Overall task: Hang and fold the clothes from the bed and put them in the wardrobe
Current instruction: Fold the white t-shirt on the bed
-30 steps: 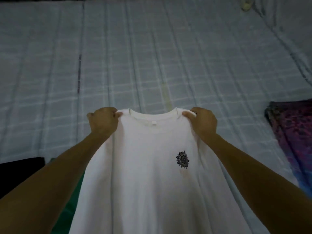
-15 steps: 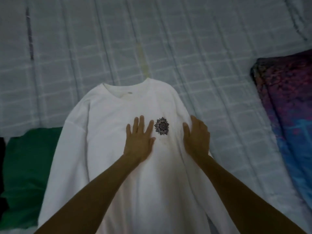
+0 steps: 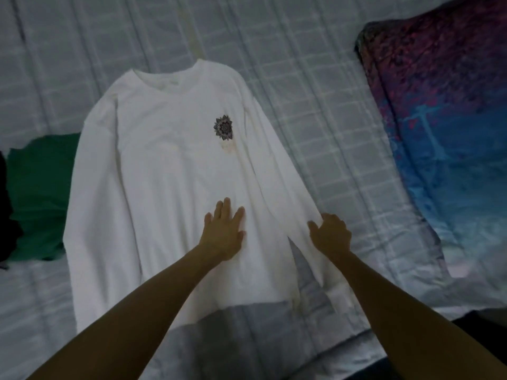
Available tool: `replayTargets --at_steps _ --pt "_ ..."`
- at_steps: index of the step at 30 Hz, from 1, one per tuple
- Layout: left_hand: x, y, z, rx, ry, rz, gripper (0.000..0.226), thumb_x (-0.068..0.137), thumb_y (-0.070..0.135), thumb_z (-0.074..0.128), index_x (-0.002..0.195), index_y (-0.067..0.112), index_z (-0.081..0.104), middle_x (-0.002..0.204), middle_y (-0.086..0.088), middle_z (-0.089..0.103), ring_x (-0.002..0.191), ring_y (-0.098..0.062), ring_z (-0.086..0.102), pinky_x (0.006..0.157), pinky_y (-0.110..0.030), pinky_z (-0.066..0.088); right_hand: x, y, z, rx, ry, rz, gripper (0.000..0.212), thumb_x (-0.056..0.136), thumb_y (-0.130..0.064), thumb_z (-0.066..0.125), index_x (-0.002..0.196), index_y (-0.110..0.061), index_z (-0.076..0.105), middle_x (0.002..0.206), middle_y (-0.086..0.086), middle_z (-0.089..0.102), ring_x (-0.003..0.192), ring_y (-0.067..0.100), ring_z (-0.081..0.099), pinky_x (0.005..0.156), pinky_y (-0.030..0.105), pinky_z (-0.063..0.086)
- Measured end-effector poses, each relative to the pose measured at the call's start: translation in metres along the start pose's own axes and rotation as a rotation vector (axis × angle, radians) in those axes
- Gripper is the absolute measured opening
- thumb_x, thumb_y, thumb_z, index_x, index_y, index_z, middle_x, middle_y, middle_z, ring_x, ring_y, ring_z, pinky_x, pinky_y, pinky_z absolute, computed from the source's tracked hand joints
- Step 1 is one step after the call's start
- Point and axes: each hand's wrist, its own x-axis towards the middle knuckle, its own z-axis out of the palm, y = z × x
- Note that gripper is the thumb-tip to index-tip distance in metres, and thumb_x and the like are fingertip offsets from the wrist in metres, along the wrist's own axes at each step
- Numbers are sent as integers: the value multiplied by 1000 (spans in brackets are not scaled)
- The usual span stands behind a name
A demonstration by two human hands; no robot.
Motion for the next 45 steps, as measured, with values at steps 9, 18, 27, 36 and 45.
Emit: replayTargets --at_steps 9,18,27,36,45 --pt "-73 -3 27 -67 -22 -68 53 97 32 39 146 17 25 149 -12 32 134 -29 33 109 -45 31 -93 -52 -55 338 230 -327 36 97 -35 47 122 -12 59 100 18 69 89 33 65 81 38 51" --pt "-157 -100 35 -241 154 -413 48 100 31 38 144 13 33 138 -14 47 122 -30 49 101 -39 40 -210 -164 13 266 -586 -665 42 99 -27 46 138 -12 46 144 5 47 128 18 47 108 23 29" --pt "-148 -75 56 -442 336 -220 53 96 39 45 143 16 34 146 -9 40 129 -27 43 108 -39 35 -179 -135 28 213 -204 -495 29 99 -23 44 124 -17 58 131 -1 58 120 15 53 105 20 31" --pt "-61 -53 53 -601 229 -400 73 79 43 71 133 8 37 119 -12 57 106 -30 58 89 -38 50 -166 -107 54 247 -158 -420 31 99 -22 44 127 -16 56 132 0 57 122 15 52 107 23 31" --pt "-130 -14 28 -138 -221 152 54 86 64 45 71 15 61 73 -1 60 70 -17 56 72 -30 45 -151 -117 15 504 253 -349 24 96 -10 46 106 -13 67 106 3 69 97 17 63 83 18 42"
